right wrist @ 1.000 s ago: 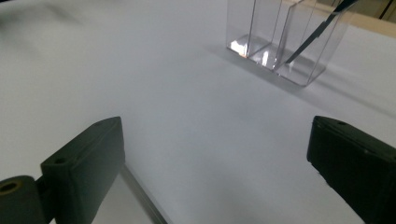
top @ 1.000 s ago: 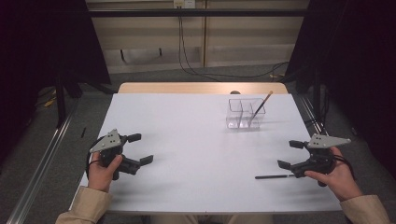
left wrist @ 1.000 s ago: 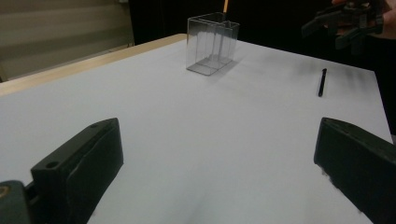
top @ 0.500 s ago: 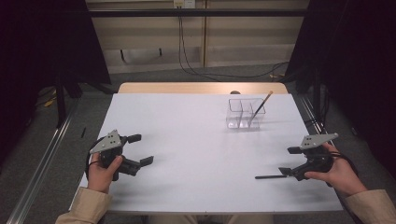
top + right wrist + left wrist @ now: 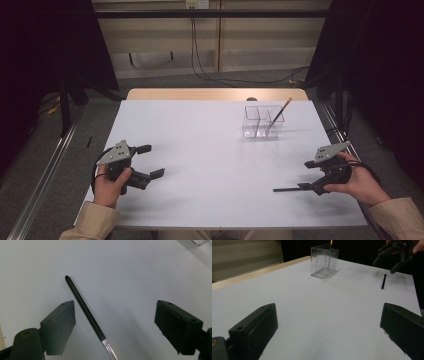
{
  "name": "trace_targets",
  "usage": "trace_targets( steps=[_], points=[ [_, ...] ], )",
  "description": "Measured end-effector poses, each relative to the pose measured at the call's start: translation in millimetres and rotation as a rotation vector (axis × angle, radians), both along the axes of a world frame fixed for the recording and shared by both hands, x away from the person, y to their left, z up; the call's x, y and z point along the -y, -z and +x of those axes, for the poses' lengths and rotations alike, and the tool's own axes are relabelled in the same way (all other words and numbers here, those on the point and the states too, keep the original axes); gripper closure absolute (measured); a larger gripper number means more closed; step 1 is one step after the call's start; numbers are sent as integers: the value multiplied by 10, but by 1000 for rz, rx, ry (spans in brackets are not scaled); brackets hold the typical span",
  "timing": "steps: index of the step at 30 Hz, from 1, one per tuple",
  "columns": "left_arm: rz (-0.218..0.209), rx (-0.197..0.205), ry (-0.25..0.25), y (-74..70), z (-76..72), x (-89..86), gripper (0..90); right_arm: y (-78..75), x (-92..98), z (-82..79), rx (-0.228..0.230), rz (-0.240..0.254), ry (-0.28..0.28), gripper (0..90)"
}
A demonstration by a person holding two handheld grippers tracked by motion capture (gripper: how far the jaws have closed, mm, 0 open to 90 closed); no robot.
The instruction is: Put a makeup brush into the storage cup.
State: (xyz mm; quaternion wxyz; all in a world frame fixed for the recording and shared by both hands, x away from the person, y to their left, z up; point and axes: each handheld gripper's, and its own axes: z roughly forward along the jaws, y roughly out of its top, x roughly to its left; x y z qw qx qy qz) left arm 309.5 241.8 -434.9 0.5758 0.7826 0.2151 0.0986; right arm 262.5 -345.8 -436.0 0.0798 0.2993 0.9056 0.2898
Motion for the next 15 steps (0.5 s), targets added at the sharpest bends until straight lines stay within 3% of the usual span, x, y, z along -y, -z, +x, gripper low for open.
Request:
trace_targets(
  steps=[15],
  points=[
    [2,-3,-5,6,16,-5,13,28,-70,30,-56,-92,-69,268]
  ],
)
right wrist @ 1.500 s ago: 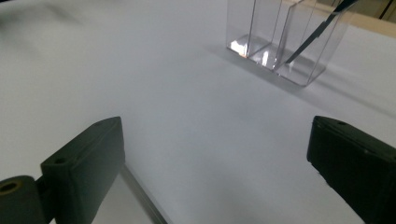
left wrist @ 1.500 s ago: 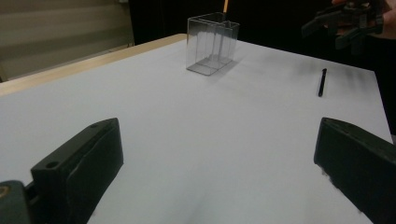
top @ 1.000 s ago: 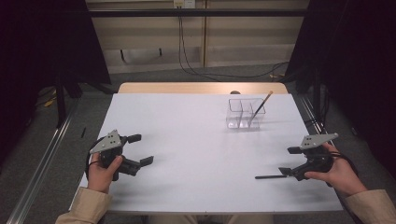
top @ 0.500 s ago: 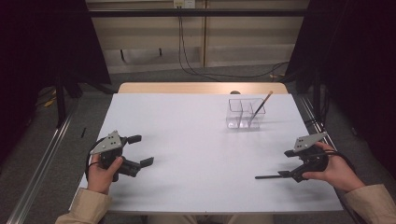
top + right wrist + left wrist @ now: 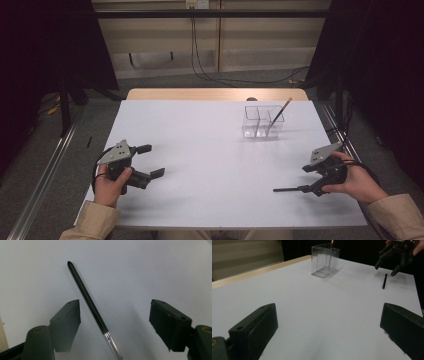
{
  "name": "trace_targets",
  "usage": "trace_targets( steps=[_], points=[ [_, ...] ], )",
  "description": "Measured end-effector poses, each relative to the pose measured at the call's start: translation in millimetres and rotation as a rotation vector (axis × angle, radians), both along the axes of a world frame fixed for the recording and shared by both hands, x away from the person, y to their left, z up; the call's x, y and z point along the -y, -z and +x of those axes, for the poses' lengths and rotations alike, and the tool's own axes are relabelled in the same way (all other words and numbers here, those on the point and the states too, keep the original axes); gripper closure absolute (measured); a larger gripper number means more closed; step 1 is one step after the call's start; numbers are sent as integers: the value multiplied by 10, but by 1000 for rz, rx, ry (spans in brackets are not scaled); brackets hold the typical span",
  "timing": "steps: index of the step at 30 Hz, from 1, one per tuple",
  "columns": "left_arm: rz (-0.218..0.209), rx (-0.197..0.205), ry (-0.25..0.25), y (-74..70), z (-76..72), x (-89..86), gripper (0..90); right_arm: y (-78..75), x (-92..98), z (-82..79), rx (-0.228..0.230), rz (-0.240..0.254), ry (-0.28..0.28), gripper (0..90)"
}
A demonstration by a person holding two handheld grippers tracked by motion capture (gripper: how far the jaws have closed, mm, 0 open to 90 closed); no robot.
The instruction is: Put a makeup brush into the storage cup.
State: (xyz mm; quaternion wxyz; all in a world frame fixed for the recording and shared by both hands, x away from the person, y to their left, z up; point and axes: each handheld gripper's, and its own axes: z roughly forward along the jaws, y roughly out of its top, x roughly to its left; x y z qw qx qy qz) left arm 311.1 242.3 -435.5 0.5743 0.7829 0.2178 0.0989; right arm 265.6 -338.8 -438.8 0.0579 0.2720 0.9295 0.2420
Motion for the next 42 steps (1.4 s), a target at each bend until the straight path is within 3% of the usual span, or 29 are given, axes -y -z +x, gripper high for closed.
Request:
trace_targets(
  steps=[11,17,22,27,36,42],
  points=[
    [-2,-6,0,11,3,4,13,90,-46,0,-47,-58,-46,376],
    [2,-6,2,16,5,6,13,127,-73,-11,-84,-86,-58,526],
    [4,-6,3,16,5,12,13,121,-100,-11,-77,-110,-65,620],
    [2,-10,2,23,5,17,13,112,-141,6,-91,-116,-113,827],
    [10,-6,8,23,1,23,13,92,-192,25,-130,-146,-100,843],
    [7,-5,5,17,-6,18,13,90,-181,46,-133,-120,-79,843]
  ],
)
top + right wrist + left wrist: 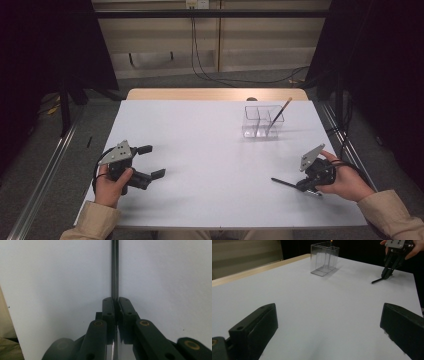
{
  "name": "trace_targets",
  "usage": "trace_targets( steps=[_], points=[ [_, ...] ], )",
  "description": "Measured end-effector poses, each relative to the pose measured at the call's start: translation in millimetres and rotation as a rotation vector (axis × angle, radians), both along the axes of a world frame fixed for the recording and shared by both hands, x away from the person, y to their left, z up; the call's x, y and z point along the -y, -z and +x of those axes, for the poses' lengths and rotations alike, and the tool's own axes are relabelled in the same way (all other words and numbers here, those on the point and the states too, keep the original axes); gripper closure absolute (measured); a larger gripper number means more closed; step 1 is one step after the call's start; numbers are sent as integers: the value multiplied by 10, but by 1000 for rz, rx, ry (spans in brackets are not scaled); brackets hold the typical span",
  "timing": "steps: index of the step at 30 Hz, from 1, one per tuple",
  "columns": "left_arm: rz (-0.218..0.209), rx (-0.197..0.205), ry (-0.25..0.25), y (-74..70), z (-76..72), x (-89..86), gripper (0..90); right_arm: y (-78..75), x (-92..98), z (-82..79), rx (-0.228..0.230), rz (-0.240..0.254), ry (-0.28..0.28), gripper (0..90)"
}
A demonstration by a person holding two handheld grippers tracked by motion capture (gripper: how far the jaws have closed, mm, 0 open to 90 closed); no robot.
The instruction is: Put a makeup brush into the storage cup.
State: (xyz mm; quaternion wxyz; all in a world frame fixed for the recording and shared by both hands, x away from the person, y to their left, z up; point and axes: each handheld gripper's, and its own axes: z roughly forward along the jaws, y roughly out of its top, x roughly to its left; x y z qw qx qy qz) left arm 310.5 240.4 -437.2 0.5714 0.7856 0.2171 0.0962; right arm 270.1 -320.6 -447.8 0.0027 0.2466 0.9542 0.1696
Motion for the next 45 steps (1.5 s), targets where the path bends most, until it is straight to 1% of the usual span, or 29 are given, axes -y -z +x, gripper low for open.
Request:
trace_targets(
  steps=[1,3,6,10,12,21,23,25,26,27,30,34,38,45],
  points=[
    [-2,-2,-1,2,-1,1,13,-7,-6,0,-5,7,5,843],
    [5,-2,-1,6,-1,2,13,-29,-18,15,7,15,-3,844],
    [9,-4,0,7,-5,11,14,-86,-53,33,4,29,3,844],
    [9,-2,5,9,-5,19,13,-159,-105,59,21,46,1,844],
    [8,-3,5,12,-6,20,13,-190,-136,65,20,54,8,844],
    [10,-4,13,3,-6,54,13,-289,-314,113,41,86,-7,844],
    [16,-2,15,3,-3,57,13,-305,-355,124,40,92,-18,844],
    [12,-6,15,6,-2,64,13,-315,-403,136,37,81,-36,844],
    [11,-7,15,6,-1,68,13,-321,-424,139,42,74,-36,844],
    [10,-6,18,7,2,71,13,-327,-447,144,37,81,-36,844],
    [10,-6,20,3,10,82,13,-351,-511,161,42,81,-56,844],
    [12,-8,26,6,12,103,13,-381,-598,186,55,94,-76,844],
    [9,-11,31,11,14,119,13,-399,-677,205,53,101,-92,845],
    [9,-13,36,15,14,139,13,-437,-764,231,62,108,-108,844]
  ],
)
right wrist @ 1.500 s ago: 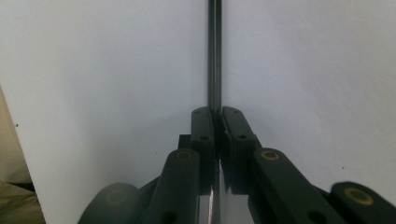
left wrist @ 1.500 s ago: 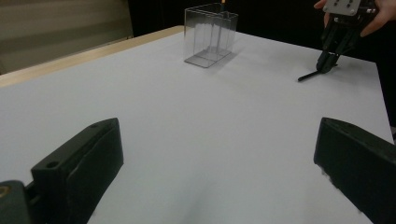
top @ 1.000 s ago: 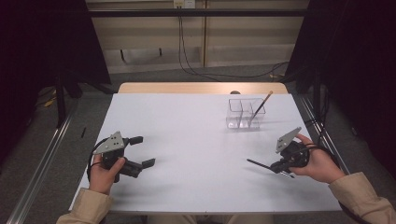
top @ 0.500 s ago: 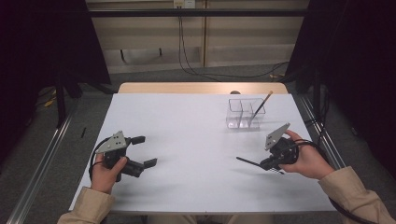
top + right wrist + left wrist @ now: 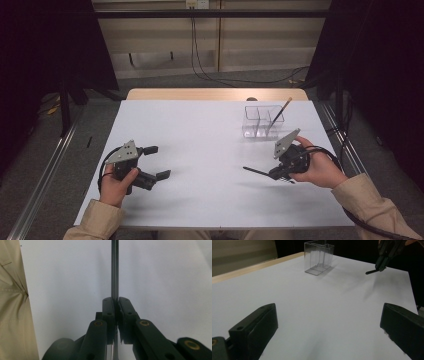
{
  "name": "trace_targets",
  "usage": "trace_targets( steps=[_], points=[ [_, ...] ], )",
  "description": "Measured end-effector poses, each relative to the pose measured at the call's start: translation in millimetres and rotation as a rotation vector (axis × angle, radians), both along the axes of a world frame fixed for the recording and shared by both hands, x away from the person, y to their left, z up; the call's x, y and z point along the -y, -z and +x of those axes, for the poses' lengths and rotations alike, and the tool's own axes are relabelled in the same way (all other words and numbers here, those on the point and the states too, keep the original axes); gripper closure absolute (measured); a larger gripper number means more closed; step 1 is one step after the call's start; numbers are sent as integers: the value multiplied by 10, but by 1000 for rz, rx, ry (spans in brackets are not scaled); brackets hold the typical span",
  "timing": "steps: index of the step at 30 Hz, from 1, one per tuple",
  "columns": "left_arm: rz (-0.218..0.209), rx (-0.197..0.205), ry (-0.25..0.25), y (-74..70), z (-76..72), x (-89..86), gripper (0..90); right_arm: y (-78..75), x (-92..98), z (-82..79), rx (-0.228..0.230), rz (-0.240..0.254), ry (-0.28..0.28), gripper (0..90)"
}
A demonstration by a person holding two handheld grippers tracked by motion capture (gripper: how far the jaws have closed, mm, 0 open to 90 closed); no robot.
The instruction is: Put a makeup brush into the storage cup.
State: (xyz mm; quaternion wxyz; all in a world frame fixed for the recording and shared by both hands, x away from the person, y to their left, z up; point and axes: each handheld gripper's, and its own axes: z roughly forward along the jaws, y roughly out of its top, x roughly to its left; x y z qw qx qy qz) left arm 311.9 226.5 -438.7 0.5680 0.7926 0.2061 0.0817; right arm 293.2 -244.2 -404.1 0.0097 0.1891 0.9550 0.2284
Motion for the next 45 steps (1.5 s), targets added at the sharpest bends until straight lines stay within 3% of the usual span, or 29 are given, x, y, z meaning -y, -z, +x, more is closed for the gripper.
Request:
trace_targets(
  steps=[21,34,45],
  points=[
    [10,-6,19,20,-2,60,13,-75,-252,47,22,21,-53,844],
    [12,-6,40,-19,11,135,13,-53,-487,66,11,4,-96,844],
    [32,-17,97,-74,8,302,10,-63,-629,63,4,-10,-114,844]
  ],
)
